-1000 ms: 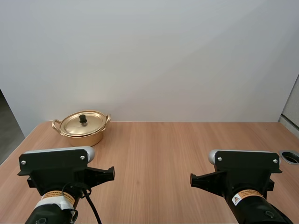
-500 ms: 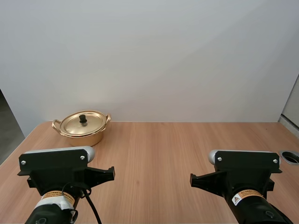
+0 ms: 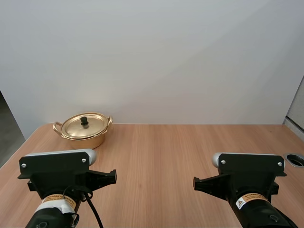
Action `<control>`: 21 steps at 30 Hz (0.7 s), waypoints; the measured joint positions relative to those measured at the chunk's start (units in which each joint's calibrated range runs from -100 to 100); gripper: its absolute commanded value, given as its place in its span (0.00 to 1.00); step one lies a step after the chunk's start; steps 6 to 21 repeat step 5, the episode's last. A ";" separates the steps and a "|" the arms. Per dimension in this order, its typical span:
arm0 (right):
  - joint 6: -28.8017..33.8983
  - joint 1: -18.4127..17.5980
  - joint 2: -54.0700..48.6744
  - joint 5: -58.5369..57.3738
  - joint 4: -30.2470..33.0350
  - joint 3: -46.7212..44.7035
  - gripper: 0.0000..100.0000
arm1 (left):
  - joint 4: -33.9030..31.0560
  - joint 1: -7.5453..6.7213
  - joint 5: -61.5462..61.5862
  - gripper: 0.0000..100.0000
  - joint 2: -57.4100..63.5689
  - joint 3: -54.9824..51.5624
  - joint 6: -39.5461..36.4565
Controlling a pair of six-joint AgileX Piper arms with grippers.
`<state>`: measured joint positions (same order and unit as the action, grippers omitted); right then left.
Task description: Open the pot, put the car inside, and close it
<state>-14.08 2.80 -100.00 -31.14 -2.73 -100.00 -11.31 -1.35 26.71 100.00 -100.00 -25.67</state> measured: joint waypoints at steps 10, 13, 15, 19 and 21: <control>0.00 0.00 0.00 0.00 0.00 0.00 0.00 | 0.00 0.00 0.00 0.00 0.00 0.00 0.00; 0.00 0.00 0.00 0.00 0.00 0.00 0.00 | 0.00 0.00 0.00 0.00 0.00 0.00 0.00; 0.00 0.00 0.00 0.00 0.00 0.00 0.00 | 0.00 0.00 0.00 0.00 0.00 0.00 0.00; 0.00 0.00 0.00 0.00 0.00 0.00 0.00 | 0.00 0.00 0.00 0.00 0.00 0.00 0.00; 0.00 0.00 0.00 0.00 0.00 0.00 0.00 | 0.00 0.00 0.00 0.00 0.00 0.00 0.00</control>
